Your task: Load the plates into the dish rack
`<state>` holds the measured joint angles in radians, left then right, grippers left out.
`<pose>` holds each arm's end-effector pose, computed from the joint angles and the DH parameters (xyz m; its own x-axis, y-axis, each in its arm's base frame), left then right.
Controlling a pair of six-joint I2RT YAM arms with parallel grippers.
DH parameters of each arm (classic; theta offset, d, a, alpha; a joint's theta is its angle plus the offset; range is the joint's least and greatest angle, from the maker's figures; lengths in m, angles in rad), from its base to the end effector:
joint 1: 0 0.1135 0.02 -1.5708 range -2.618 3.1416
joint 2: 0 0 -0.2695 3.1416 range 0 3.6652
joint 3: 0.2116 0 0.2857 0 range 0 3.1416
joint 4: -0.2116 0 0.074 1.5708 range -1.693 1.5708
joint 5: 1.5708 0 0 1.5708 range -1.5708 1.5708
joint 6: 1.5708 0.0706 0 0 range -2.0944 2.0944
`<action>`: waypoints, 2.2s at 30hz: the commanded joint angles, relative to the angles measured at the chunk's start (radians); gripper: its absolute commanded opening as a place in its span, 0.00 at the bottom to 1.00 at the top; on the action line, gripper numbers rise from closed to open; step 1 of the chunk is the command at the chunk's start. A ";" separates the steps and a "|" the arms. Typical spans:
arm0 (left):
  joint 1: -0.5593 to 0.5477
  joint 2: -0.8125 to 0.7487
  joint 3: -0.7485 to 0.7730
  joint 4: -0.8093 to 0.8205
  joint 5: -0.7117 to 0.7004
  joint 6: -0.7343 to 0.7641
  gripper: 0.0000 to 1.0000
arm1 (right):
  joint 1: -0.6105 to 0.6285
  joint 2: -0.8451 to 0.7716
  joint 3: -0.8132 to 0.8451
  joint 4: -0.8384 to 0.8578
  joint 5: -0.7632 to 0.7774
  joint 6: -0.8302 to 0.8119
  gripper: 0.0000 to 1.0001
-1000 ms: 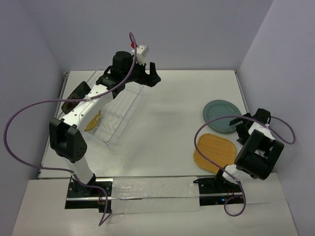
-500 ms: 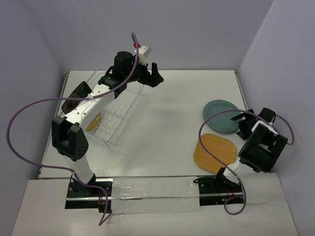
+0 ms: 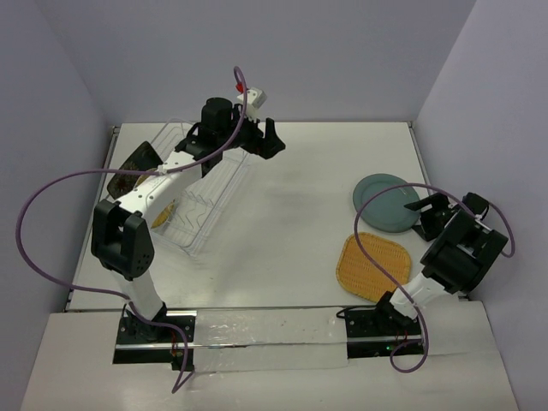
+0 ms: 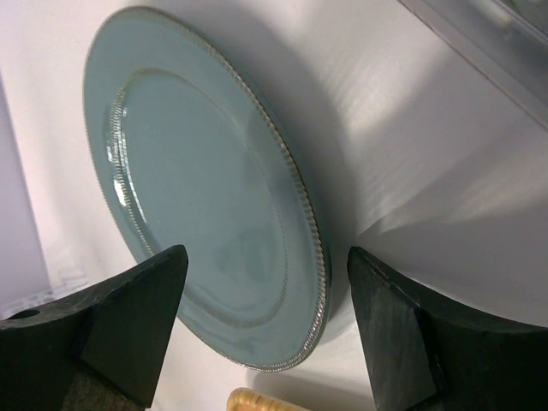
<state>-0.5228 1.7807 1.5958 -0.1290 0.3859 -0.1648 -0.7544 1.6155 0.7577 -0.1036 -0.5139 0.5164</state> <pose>0.4150 -0.2699 0.3417 -0.3907 0.0497 -0.9192 0.7184 0.6408 -0.2707 0.2698 -0.2060 0.0996 -0.3263 0.8968 -0.2987 0.6354 0.4421 0.6331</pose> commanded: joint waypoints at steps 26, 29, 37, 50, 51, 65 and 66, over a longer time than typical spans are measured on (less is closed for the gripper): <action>-0.008 0.131 0.067 0.098 0.117 0.082 0.99 | -0.076 0.202 0.060 -0.035 -0.137 -0.104 0.54; -0.008 0.134 0.067 0.101 0.120 0.082 0.99 | -0.071 0.204 0.060 -0.034 -0.121 -0.099 0.49; -0.008 0.124 0.054 0.095 0.118 0.072 0.99 | -0.058 0.179 0.043 -0.008 -0.091 -0.110 0.08; -0.008 0.101 0.044 0.101 0.174 0.018 0.99 | 0.033 -0.024 0.028 0.140 -0.199 -0.073 0.00; -0.008 0.101 0.046 0.100 0.177 0.012 0.99 | 0.044 -0.043 0.035 0.140 -0.214 -0.064 0.00; -0.008 0.092 0.013 0.120 0.219 -0.160 0.99 | 0.191 -0.235 0.000 0.404 -0.225 0.215 0.00; -0.008 0.091 0.007 0.150 0.225 -0.160 0.99 | 0.194 -0.248 0.000 0.425 -0.225 0.238 0.00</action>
<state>-0.5232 1.9121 1.6081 -0.0590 0.5594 -0.2568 -0.5667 1.4644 0.7651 0.1152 -0.6907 0.6096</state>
